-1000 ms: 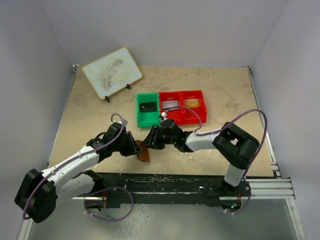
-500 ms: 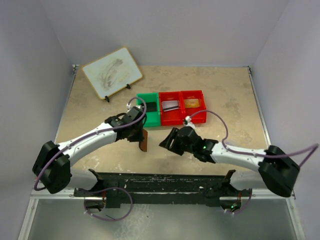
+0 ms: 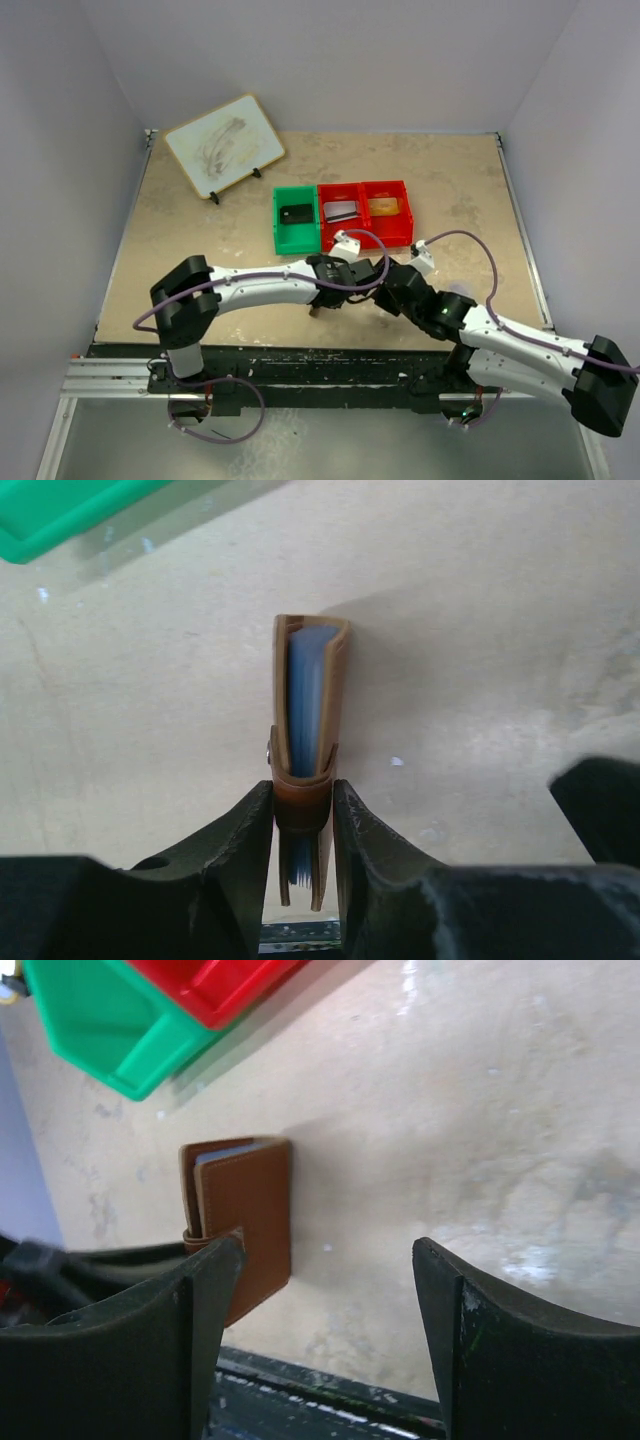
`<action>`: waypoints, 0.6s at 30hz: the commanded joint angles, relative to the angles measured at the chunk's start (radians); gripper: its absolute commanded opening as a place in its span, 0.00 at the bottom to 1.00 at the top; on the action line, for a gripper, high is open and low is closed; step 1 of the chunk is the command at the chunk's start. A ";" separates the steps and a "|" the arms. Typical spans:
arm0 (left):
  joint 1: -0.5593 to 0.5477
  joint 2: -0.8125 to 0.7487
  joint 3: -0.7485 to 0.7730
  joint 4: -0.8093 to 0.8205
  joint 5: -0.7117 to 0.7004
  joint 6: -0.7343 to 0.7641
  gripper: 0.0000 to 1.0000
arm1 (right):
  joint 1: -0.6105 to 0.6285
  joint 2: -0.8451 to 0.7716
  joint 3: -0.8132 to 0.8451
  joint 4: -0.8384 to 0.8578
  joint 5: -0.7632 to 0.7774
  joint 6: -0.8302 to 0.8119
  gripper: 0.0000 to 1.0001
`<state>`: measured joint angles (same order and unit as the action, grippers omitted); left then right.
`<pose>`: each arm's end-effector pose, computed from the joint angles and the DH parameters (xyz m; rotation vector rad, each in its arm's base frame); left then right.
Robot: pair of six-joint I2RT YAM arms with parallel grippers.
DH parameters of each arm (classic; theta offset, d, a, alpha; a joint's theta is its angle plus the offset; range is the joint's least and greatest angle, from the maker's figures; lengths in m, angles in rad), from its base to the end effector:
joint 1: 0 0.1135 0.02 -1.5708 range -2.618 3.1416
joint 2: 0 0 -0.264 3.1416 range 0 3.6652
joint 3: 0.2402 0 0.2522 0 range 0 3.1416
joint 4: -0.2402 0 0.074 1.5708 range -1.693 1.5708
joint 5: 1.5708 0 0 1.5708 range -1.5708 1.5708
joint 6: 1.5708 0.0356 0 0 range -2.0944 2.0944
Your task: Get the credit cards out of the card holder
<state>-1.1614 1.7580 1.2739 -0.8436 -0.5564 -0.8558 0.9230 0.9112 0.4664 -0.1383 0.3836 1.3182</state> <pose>0.1522 -0.3035 0.2108 0.2994 2.5266 0.1243 0.1280 0.1470 0.2120 0.6679 2.1457 0.8945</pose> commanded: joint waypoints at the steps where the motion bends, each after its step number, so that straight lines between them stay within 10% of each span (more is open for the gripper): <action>1: -0.056 0.044 0.086 -0.037 -0.060 -0.009 0.37 | -0.024 -0.038 -0.025 -0.097 0.082 0.015 0.75; 6: -0.056 -0.020 0.060 0.023 -0.013 0.029 0.62 | -0.095 -0.110 -0.065 -0.115 0.043 0.003 0.77; 18: 0.076 -0.254 -0.113 0.235 0.263 0.070 0.66 | -0.188 -0.164 -0.123 0.125 -0.207 -0.110 0.79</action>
<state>-1.1263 1.6176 1.2385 -0.7574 -0.4480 -0.8074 0.7376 0.7158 0.3302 -0.1669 0.2687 1.2682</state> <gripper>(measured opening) 0.652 0.779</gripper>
